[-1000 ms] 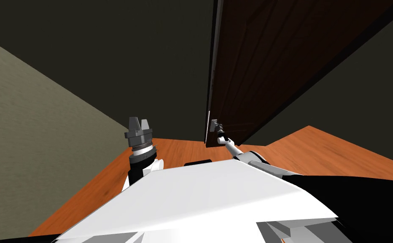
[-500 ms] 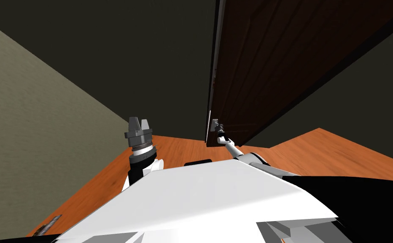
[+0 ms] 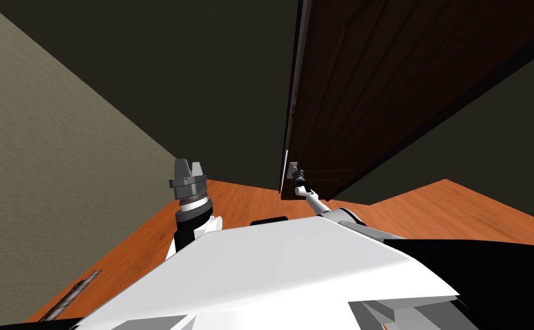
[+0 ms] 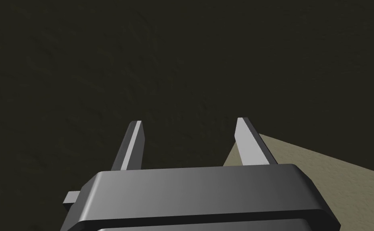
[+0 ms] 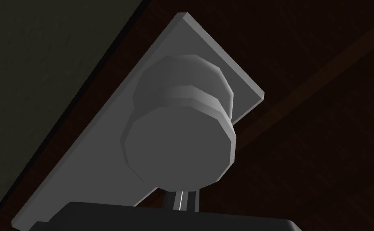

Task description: Pull the door open

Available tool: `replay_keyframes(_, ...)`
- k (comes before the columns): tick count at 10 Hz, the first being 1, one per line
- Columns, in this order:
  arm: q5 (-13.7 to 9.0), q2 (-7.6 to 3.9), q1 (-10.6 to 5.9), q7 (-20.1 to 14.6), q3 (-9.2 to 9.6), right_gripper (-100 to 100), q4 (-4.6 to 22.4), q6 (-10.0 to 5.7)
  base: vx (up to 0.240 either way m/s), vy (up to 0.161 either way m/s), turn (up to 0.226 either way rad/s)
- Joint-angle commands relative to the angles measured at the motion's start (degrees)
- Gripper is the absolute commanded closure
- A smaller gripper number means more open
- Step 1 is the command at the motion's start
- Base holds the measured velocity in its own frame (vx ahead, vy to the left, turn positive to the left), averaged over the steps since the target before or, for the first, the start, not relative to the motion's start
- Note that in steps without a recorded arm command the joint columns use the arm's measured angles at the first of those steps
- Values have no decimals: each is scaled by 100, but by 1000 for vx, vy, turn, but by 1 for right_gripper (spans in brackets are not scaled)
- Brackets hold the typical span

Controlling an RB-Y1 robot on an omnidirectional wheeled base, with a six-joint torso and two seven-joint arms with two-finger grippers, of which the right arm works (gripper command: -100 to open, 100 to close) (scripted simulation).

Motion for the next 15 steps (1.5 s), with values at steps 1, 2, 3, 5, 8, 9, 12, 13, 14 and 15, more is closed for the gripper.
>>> replay_keyframes(1, -135, 72, -33, -197, 47, -100, -64, 27, -118, -50, 16)
replay_keyframes(2, -211, 103, -32, -297, 59, -100, -93, 42, -121, -39, -14)
replay_keyframes(3, -294, 137, -31, -407, 72, -100, -125, 57, -106, -51, -8)
replay_keyframes(5, -479, 212, -29, -652, 100, -100, -196, 92, -104, -62, 24)
replay_keyframes(8, -779, 333, -25, -1047, 145, -100, -311, 148, -91, -33, 38)
replay_keyframes(9, -779, 333, -25, -1047, 145, -100, -311, 148, -63, -28, 42)
replay_keyframes(12, -979, 414, -23, -1311, 175, -100, -387, 186, -48, -21, 17)
replay_keyframes(13, -979, 414, -23, -1311, 175, -100, -387, 186, -37, -22, 10)
replay_keyframes(14, -1076, 454, -22, -1439, 190, -100, -425, 204, -53, -20, 31)
replay_keyframes(15, -1076, 454, -22, -1439, 190, -100, -392, 204, -52, -13, 32)
